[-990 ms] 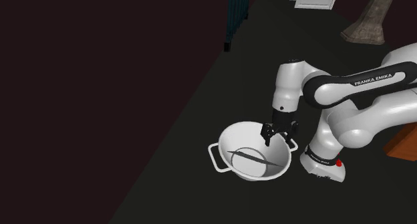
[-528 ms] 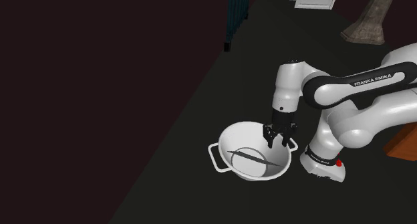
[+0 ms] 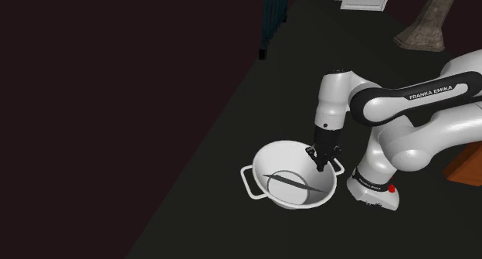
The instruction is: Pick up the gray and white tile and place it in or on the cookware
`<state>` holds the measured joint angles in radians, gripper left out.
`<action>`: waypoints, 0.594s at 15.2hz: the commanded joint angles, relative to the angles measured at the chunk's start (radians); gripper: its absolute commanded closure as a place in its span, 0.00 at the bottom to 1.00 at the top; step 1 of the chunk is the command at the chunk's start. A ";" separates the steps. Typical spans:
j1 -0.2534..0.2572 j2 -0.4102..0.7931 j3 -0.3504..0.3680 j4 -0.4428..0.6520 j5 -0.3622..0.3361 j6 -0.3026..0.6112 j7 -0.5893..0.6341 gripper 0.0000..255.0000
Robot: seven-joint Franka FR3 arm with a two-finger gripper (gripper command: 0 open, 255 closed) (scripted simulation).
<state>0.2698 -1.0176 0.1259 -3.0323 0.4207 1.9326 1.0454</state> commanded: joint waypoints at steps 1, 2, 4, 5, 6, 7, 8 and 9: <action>0.000 0.000 0.000 0.000 0.000 0.000 0.000 1.00; 0.000 0.000 0.000 0.000 0.000 0.000 0.000 0.00; 0.074 0.134 0.092 0.115 -0.081 0.022 -0.079 0.00; 0.105 0.187 0.141 0.165 -0.127 0.026 -0.114 0.00; 0.133 0.234 0.191 0.211 -0.175 0.028 -0.147 0.00; 0.159 0.274 0.242 0.252 -0.225 0.029 -0.178 0.00; 0.183 0.310 0.294 0.287 -0.275 0.029 -0.208 0.00; 0.207 0.341 0.347 0.317 -0.327 0.029 -0.238 0.00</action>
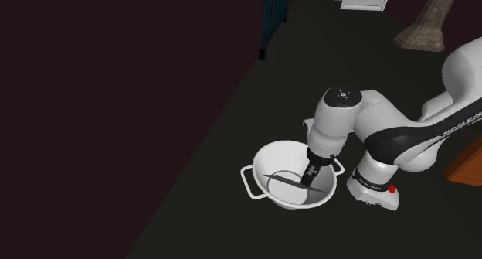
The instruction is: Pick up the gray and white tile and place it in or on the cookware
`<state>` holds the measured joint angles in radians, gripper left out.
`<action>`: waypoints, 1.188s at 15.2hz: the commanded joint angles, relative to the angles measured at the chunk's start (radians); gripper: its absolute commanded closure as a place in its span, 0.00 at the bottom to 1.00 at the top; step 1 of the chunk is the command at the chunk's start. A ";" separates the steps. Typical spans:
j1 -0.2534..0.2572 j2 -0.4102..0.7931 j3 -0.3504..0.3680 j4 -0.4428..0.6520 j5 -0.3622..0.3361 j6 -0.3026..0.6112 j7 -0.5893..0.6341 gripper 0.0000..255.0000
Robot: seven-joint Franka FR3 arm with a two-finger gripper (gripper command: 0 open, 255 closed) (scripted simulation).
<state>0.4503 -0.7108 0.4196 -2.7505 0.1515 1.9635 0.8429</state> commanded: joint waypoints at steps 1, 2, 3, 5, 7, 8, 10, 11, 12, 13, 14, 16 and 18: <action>0.051 0.061 0.106 0.059 -0.110 -0.001 -0.065 0.00; 0.072 0.081 0.152 0.075 -0.156 0.000 -0.091 0.00; 0.069 0.085 0.154 0.064 -0.156 0.015 -0.091 0.00; 0.065 0.093 0.157 0.042 -0.159 0.046 -0.088 0.00; 0.060 0.103 0.160 0.021 -0.163 0.077 -0.086 0.00; 0.057 0.109 0.161 0.010 -0.165 0.093 -0.084 0.00; 0.052 0.118 0.164 -0.006 -0.168 0.118 -0.081 0.00; 0.052 0.118 0.164 -0.006 -0.168 0.118 -0.081 0.00; 0.052 0.118 0.164 -0.006 -0.168 0.118 -0.081 0.00; 0.052 0.118 0.164 -0.006 -0.168 0.118 -0.081 0.00; 0.052 0.118 0.164 -0.006 -0.168 0.118 -0.081 0.00; 0.052 0.118 0.164 -0.006 -0.168 0.118 -0.081 0.00; 0.052 0.118 0.164 -0.005 -0.168 0.118 -0.081 0.00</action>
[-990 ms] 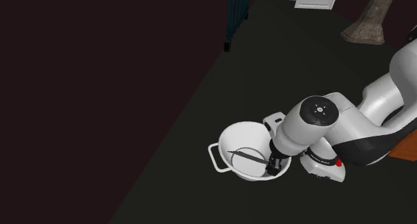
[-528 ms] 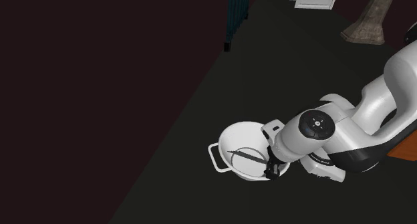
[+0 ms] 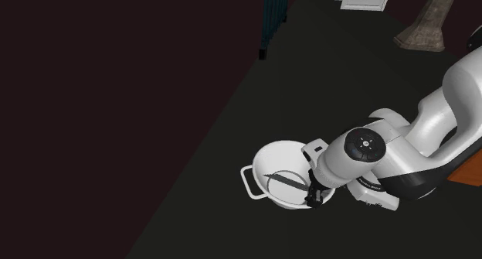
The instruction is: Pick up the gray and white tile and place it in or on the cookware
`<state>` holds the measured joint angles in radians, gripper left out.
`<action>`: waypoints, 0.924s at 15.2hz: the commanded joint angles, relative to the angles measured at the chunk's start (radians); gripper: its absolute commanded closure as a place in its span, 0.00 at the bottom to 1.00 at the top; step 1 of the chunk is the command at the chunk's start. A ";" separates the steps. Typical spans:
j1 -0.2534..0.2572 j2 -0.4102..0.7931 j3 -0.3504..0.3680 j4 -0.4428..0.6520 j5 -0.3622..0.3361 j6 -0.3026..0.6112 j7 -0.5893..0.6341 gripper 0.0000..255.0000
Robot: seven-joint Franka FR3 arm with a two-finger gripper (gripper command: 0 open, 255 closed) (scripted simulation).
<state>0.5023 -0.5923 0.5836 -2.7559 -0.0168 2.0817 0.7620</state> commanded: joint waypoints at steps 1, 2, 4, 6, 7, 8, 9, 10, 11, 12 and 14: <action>0.000 0.000 0.000 0.000 0.000 0.000 0.000 1.00; 0.000 0.000 0.000 0.000 0.000 0.000 0.000 1.00; 0.000 0.000 0.000 0.000 0.000 0.000 0.000 1.00; 0.000 0.000 0.000 0.000 0.000 0.000 0.000 1.00; 0.000 0.000 0.000 0.000 0.000 0.000 0.000 1.00; 0.000 0.000 0.000 0.000 0.000 0.000 0.000 1.00; 0.000 0.000 0.000 0.000 0.000 0.000 0.000 1.00; 0.000 0.000 0.000 0.000 0.000 0.000 0.000 1.00; 0.003 -0.010 -0.006 0.007 0.001 -0.016 -0.006 1.00; 0.005 -0.019 -0.011 0.015 0.002 -0.032 -0.012 1.00; 0.009 -0.036 -0.021 0.031 0.004 -0.064 -0.024 1.00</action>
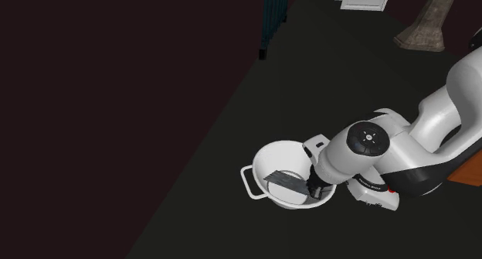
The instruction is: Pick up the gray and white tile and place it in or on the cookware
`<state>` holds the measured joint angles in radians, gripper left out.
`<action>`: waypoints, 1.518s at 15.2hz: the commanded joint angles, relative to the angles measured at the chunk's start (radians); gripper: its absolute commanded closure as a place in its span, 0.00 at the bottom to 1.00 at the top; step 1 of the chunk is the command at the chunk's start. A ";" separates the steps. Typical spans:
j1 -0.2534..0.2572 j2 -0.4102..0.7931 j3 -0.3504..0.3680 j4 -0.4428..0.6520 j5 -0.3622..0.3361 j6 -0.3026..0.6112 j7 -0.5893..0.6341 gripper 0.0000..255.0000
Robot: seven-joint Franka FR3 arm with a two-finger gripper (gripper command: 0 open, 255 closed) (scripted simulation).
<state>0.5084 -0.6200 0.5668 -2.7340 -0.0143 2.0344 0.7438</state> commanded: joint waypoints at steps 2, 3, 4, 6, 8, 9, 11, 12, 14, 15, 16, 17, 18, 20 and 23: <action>0.006 -0.025 -0.014 0.026 0.002 -0.048 -0.016 1.00; 0.007 -0.032 -0.019 0.034 0.002 -0.063 -0.021 1.00; 0.008 -0.039 -0.024 0.043 0.002 -0.078 -0.026 1.00; 0.009 -0.052 -0.033 0.062 0.001 -0.108 -0.036 1.00; 0.010 -0.063 -0.041 0.081 -0.001 -0.138 -0.045 1.00; 0.010 -0.069 -0.045 0.091 -0.002 -0.152 -0.050 1.00; 0.010 -0.078 -0.053 0.112 -0.004 -0.181 -0.059 1.00; 0.010 -0.082 -0.057 0.122 -0.005 -0.195 -0.063 1.00; 0.010 -0.090 -0.064 0.144 -0.007 -0.222 -0.071 1.00; 0.009 -0.093 -0.068 0.155 -0.009 -0.236 -0.075 1.00; 0.009 -0.096 -0.071 0.166 -0.010 -0.250 -0.079 1.00; 0.008 -0.099 -0.075 0.177 -0.012 -0.263 -0.083 1.00; 0.008 -0.101 -0.078 0.189 -0.013 -0.277 -0.087 1.00; 0.006 -0.105 -0.084 0.212 -0.016 -0.303 -0.094 1.00; 0.003 -0.109 -0.093 0.249 -0.021 -0.342 -0.105 1.00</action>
<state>0.5130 -0.7290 0.4766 -2.4966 -0.0336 1.7042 0.6427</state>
